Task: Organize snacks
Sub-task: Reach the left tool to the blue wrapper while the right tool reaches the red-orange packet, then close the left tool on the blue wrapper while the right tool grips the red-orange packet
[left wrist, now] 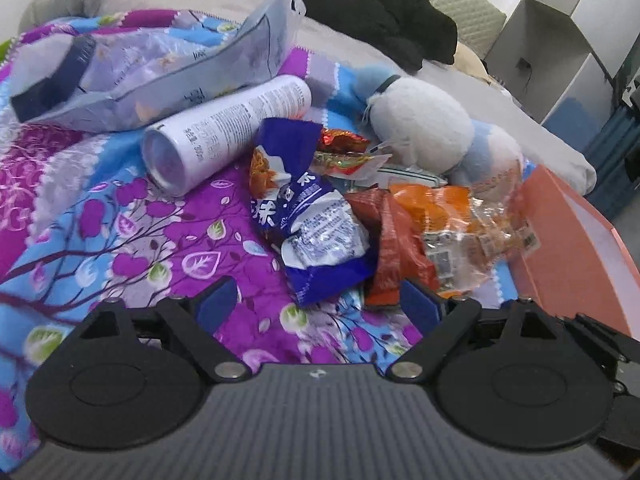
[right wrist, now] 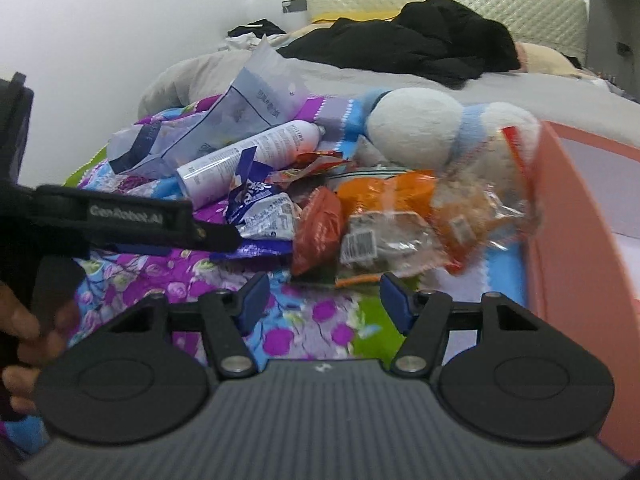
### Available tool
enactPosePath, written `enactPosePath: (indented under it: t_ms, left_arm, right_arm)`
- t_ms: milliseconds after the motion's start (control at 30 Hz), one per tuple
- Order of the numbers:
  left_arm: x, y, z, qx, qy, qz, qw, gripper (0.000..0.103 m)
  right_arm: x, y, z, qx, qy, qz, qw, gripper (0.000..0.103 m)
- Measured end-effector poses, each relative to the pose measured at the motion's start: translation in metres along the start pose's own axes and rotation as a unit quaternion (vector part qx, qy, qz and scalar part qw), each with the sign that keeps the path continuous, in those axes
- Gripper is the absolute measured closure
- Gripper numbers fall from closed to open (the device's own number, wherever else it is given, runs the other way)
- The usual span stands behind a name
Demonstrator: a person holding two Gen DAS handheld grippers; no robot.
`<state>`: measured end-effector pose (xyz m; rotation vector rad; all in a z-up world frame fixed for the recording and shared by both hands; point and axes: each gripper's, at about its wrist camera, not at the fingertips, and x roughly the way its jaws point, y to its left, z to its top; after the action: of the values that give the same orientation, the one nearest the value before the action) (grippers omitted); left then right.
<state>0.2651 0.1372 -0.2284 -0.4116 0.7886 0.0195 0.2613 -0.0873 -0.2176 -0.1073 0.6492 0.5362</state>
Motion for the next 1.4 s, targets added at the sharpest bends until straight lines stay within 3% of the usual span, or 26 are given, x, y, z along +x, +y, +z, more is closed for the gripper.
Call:
enactPosePath:
  t_ms: [133,233,367,467,667,1000,1167,1400]
  left_arm:
    - [0.017,0.005,0.008,0.01,0.001,-0.027,0.9996,0.02]
    - [0.03,0.006,0.011,0.025,0.011,-0.024,0.9993,0.032]
    - [0.041,0.007,0.01,0.042,0.012,-0.02,0.9988,0.039]
    - [0.044,0.006,0.011,0.051,0.012,-0.018,0.9985,0.052]
    - [0.033,0.006,0.01,0.052,0.012,-0.012,0.9985,0.067]
    - [-0.027,-0.004,-0.013,0.037,0.012,-0.019,0.9991,0.077]
    - [-0.058,-0.014,-0.036,0.017,0.027,-0.045,0.9985,0.08]
    - [-0.089,-0.036,-0.074,0.009,0.046,-0.053,0.9975,0.083]
  right_arm:
    - [0.026,-0.004,0.003,0.001,0.008,0.008,1.0,0.046]
    - [0.039,-0.003,0.005,-0.007,0.011,0.016,1.0,0.05]
    - [0.058,0.0,0.007,-0.022,0.019,0.022,0.999,0.058]
    - [0.067,0.004,0.008,-0.033,0.022,0.021,0.999,0.073]
    - [0.062,0.007,0.012,-0.029,0.017,0.014,0.999,0.078]
    - [0.012,0.017,0.0,-0.037,0.022,0.005,0.999,0.083]
    - [-0.025,0.017,-0.019,-0.024,0.031,-0.006,0.999,0.084]
    - [-0.076,0.012,-0.05,0.002,0.047,-0.021,0.999,0.084]
